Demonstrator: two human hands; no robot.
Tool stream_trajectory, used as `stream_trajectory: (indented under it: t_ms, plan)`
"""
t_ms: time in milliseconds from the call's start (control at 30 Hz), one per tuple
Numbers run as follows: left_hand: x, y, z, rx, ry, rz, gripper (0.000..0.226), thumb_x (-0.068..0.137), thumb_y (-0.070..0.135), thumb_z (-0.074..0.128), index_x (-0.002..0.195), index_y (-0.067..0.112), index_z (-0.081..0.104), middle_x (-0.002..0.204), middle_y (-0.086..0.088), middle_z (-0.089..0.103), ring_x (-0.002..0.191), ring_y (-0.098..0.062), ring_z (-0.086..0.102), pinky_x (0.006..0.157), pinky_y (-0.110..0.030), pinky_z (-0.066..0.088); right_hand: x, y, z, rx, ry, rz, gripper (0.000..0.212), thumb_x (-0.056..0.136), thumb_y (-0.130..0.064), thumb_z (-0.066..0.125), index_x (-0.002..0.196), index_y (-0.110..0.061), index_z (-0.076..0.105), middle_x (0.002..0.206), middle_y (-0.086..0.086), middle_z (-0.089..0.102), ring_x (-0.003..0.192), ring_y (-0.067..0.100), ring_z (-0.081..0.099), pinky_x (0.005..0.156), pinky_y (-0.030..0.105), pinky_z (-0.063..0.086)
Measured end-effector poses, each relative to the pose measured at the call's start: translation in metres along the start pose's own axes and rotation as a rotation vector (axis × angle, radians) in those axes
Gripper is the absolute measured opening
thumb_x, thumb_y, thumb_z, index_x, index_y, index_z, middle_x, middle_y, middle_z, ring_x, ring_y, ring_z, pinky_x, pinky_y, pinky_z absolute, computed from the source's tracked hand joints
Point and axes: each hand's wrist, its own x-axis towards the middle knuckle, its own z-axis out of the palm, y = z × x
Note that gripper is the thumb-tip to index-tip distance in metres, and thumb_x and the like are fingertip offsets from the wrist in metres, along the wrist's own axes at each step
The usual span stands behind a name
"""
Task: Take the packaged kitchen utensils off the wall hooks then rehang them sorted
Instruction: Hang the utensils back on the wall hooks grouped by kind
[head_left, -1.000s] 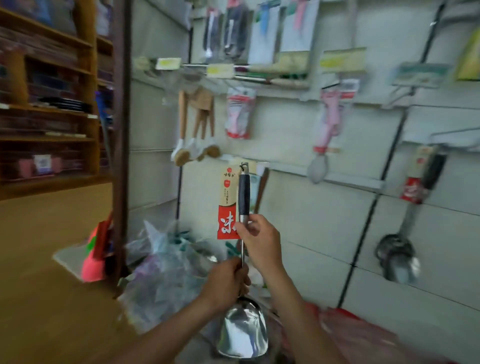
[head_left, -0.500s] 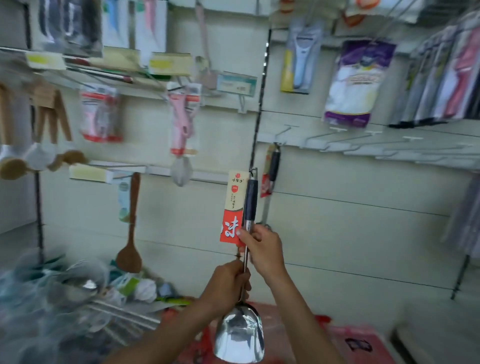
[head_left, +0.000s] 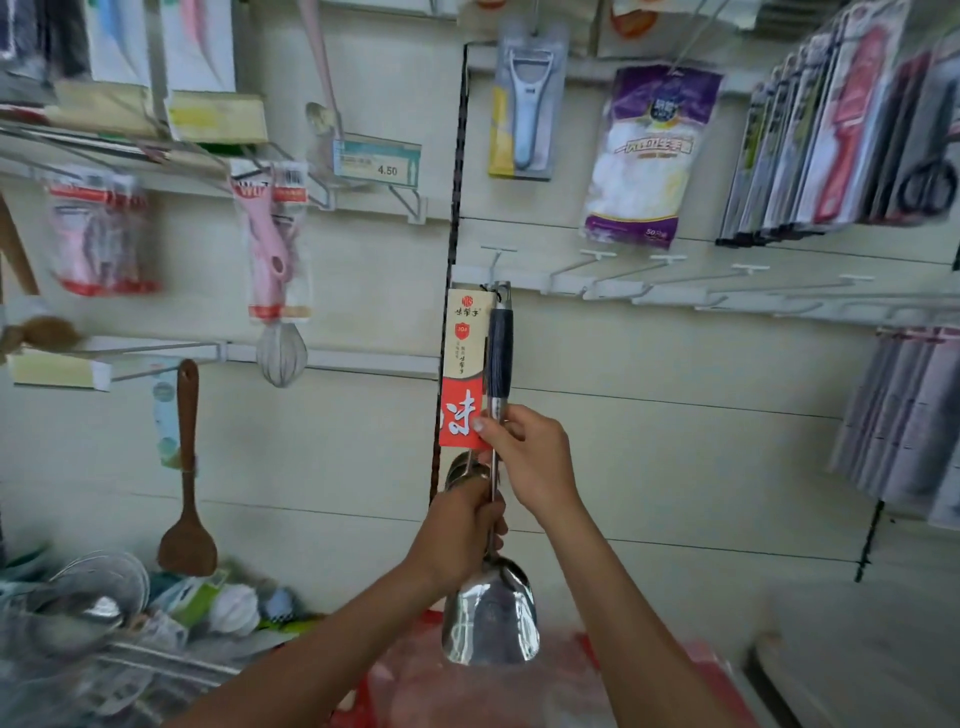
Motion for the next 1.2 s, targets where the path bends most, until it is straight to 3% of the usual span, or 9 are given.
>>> stream_trajectory:
  t_ms: [100,200,300,533,733,833,1000,1100,1200]
  plan:
    - [0.005,0.001,-0.006,0.019,0.023,0.012,0.02,0.095,-0.001,0.046,0.079,0.004,0.057,0.071,-0.014,0.064,0.06,-0.022,0.061,0.058,-0.035,0.053,0.007,-0.002,0.006,0.009,-0.006,-0.02,0.024,0.093,-0.032,0.069,0.11,-0.016,0.069,0.101,-0.003,0.076,0.077,0.011,0.074,0.076,0.033,0.062]
    - [0.008,0.002,-0.012,0.073,0.05,0.047,0.024,0.096,-0.002,0.045,0.076,0.008,0.055,0.066,-0.002,0.064,0.054,-0.011,0.059,0.053,-0.026,0.051,0.014,-0.004,0.01,0.016,0.001,-0.032,0.02,0.093,-0.029,0.069,0.106,-0.014,0.07,0.094,-0.003,0.076,0.071,0.01,0.073,0.069,0.027,0.059]
    - [0.013,0.0,-0.014,0.091,0.049,0.064,0.023,0.096,-0.002,0.045,0.077,0.006,0.056,0.065,0.0,0.064,0.051,-0.009,0.059,0.051,-0.021,0.048,0.017,-0.002,0.013,0.014,0.009,-0.036,0.019,0.093,-0.031,0.069,0.106,-0.016,0.07,0.092,-0.004,0.076,0.068,0.01,0.072,0.069,0.027,0.059]
    - [0.022,-0.007,-0.011,0.146,0.043,0.111,0.018,0.095,-0.002,0.045,0.083,-0.002,0.059,0.068,-0.005,0.063,0.05,-0.007,0.055,0.052,-0.019,0.046,0.021,0.007,0.012,0.077,0.014,-0.03,0.019,0.093,-0.029,0.069,0.108,-0.018,0.069,0.097,-0.005,0.076,0.079,0.008,0.074,0.078,0.036,0.062]
    - [0.03,-0.013,-0.009,0.158,0.049,0.114,0.018,0.096,0.0,0.046,0.085,0.003,0.059,0.07,0.0,0.064,0.054,-0.004,0.058,0.057,-0.022,0.05,0.027,0.012,0.013,0.045,0.005,-0.034,0.014,0.093,-0.03,0.069,0.104,-0.023,0.068,0.092,-0.012,0.073,0.079,0.007,0.074,0.079,0.038,0.062]
    - [0.032,-0.014,-0.01,0.148,0.04,0.111,0.018,0.096,0.0,0.045,0.085,0.002,0.058,0.07,-0.001,0.063,0.052,-0.002,0.057,0.055,-0.019,0.049,0.029,0.014,0.013,0.035,0.002,-0.044,0.013,0.093,-0.031,0.069,0.104,-0.024,0.067,0.09,-0.015,0.072,0.078,0.007,0.073,0.077,0.034,0.062]
    - [0.037,-0.014,-0.013,0.166,-0.001,0.113,0.018,0.096,-0.002,0.044,0.085,-0.002,0.058,0.07,-0.005,0.064,0.047,-0.001,0.056,0.051,-0.015,0.044,0.035,0.018,0.018,0.031,0.042,0.001,0.015,0.094,-0.031,0.068,0.101,-0.018,0.07,0.085,-0.004,0.075,0.063,0.012,0.072,0.069,0.035,0.061]
    - [0.044,-0.017,-0.014,0.219,0.017,0.116,0.024,0.095,0.0,0.045,0.075,0.009,0.054,0.068,-0.001,0.063,0.049,-0.002,0.057,0.053,-0.016,0.044,0.042,0.021,0.022,0.033,0.065,-0.003,0.007,0.094,-0.031,0.068,0.097,-0.025,0.068,0.08,-0.009,0.073,0.061,0.014,0.072,0.07,0.038,0.062]
    - [0.053,-0.023,-0.015,0.278,0.046,0.116,0.033,0.096,0.002,0.047,0.068,0.021,0.049,0.065,0.004,0.061,0.052,-0.002,0.056,0.056,-0.018,0.045,0.048,0.025,0.027,0.013,0.071,0.002,0.011,0.095,-0.032,0.067,0.098,-0.021,0.069,0.086,-0.002,0.075,0.06,0.012,0.071,0.071,0.041,0.062]
